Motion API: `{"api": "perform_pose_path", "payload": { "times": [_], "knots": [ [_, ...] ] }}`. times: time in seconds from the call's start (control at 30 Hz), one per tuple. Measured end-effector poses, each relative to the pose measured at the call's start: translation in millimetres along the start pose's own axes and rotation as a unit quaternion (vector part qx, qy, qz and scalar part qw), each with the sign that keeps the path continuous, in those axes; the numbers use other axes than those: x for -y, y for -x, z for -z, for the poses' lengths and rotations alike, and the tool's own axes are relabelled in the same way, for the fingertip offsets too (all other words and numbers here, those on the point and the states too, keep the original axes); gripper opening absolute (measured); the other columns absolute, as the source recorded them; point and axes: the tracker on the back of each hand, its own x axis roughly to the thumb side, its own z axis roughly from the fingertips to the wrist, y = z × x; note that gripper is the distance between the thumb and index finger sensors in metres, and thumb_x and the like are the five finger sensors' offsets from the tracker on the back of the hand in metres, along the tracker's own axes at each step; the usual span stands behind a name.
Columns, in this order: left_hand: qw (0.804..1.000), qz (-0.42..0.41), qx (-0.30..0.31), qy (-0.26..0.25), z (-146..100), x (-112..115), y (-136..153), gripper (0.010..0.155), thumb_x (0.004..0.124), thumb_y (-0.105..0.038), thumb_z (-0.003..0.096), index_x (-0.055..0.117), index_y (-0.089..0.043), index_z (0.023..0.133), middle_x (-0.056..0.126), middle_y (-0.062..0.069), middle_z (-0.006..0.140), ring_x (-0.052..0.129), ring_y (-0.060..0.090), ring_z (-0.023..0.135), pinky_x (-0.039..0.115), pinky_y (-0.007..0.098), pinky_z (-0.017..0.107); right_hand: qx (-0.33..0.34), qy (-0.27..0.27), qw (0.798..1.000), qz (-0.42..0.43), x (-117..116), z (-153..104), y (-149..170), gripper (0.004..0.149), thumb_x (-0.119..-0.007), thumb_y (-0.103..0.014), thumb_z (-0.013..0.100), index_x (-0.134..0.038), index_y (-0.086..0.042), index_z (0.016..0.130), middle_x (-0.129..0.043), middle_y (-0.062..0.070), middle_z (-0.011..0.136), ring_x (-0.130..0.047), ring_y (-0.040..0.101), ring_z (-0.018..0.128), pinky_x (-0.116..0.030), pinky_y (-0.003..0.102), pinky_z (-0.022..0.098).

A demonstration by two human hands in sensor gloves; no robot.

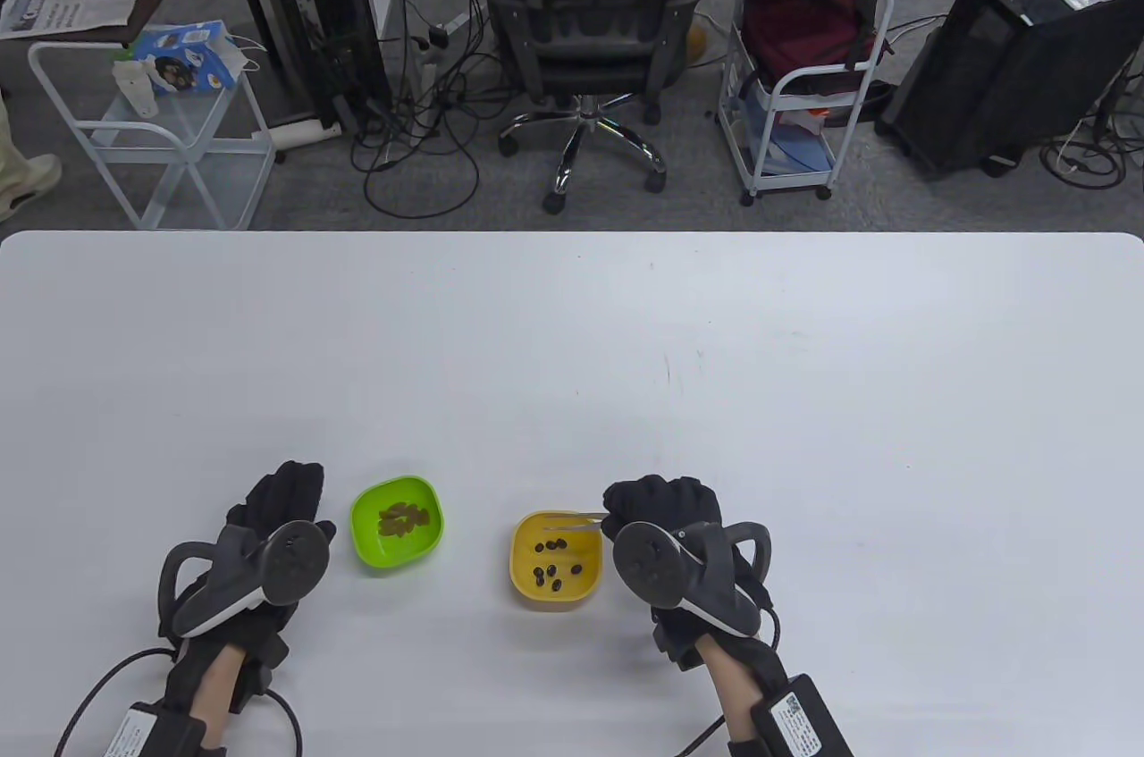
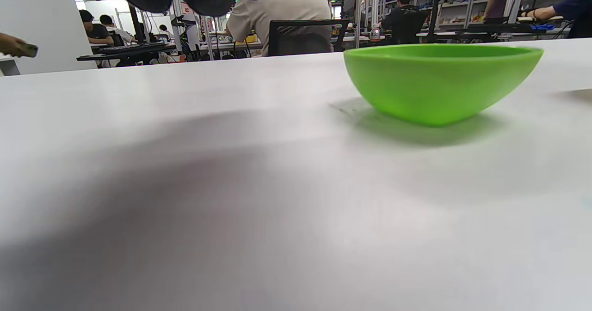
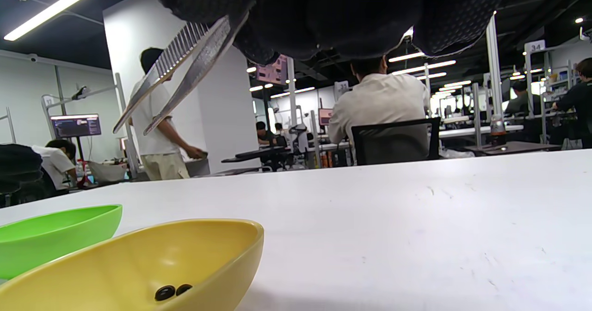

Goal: Pick coffee beans with tweezers into small dish

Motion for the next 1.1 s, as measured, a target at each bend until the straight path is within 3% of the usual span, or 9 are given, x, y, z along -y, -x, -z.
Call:
{"api": "perform_pose_path", "payload": {
  "times": [0.27,0.53,0.77,1.1],
  "knots": [
    [1.000,-0.005,-0.006,-0.008,-3.4,-0.7,-1.2,0.070,0.042,-0.034,0.0617,0.028,0.002,0.119,0.037,0.031,0.125,0.058,0.056,0.112,0.058,0.068,0.075,-0.015,-0.002,1.000,0.004,-0.8,0.7,5.1,0.043,-0.063,-0.036,0.045,-0.073,-0.021,0.084,-0.085,-0.002,0.066,-0.089,0.021,0.048,-0.068,0.060,0.071],
    [1.000,-0.016,-0.003,-0.014,-6.8,-4.2,-1.0,0.070,0.043,-0.035,0.0616,0.029,0.002,0.119,0.038,0.031,0.126,0.058,0.056,0.112,0.059,0.068,0.075,-0.079,-0.006,0.997,0.017,-5.3,4.2,32.3,0.044,-0.062,-0.036,0.046,-0.071,-0.021,0.086,-0.084,-0.002,0.067,-0.089,0.021,0.050,-0.067,0.060,0.071],
    [1.000,-0.015,-0.002,-0.009,-6.8,-4.4,-1.1,0.071,0.043,-0.037,0.0615,0.028,0.002,0.120,0.037,0.031,0.126,0.058,0.057,0.112,0.058,0.068,0.075,-0.176,-0.056,0.982,0.044,-26.6,5.8,72.5,0.043,-0.061,-0.034,0.047,-0.068,-0.021,0.088,-0.082,-0.001,0.070,-0.087,0.022,0.052,-0.065,0.061,0.072],
    [1.000,-0.017,-0.005,-0.004,-6.6,-2.5,-0.4,0.071,0.043,-0.037,0.0615,0.028,0.002,0.120,0.037,0.031,0.126,0.058,0.056,0.112,0.058,0.068,0.075,-0.219,-0.102,0.970,0.037,-51.0,4.6,92.3,0.045,-0.060,-0.031,0.051,-0.063,-0.017,0.093,-0.079,0.002,0.075,-0.086,0.022,0.056,-0.063,0.062,0.073]
  ]
}}
